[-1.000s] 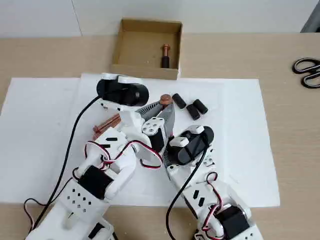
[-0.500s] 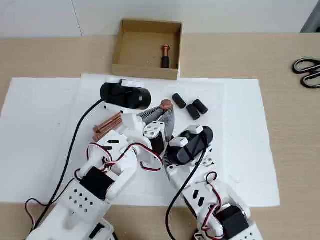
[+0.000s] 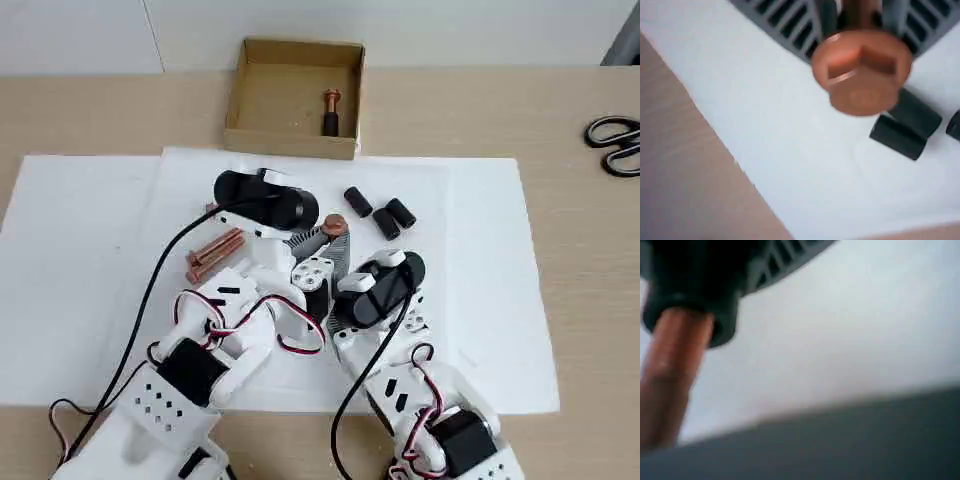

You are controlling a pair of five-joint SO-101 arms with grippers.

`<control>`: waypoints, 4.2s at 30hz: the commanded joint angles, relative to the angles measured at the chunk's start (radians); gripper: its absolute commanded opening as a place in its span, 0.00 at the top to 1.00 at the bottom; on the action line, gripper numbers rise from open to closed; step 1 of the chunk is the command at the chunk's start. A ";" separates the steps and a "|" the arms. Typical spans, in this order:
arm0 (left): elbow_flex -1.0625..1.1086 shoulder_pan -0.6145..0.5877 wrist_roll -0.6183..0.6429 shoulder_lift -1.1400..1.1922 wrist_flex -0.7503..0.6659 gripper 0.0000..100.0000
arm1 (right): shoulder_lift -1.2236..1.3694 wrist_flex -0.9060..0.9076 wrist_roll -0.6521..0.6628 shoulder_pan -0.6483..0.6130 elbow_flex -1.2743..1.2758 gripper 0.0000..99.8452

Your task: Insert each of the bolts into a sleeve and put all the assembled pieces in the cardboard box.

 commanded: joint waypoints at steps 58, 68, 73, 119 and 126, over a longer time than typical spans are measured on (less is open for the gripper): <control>-0.325 -0.675 -0.376 -0.006 0.681 0.85 | 0.311 0.035 0.064 0.363 -0.391 1.00; -0.323 -0.795 -0.390 -0.006 0.687 0.85 | 1.190 -0.021 0.060 0.341 -1.180 1.00; -0.323 -0.809 -0.391 -0.006 0.750 0.85 | 1.555 -0.170 0.060 0.266 -1.453 1.00; -0.323 -0.809 -0.391 -0.008 0.847 0.85 | 2.687 -0.575 0.069 0.219 -2.282 0.78; -0.329 -0.807 -0.391 -0.008 0.844 0.85 | 2.549 -0.306 0.069 0.252 -2.391 0.78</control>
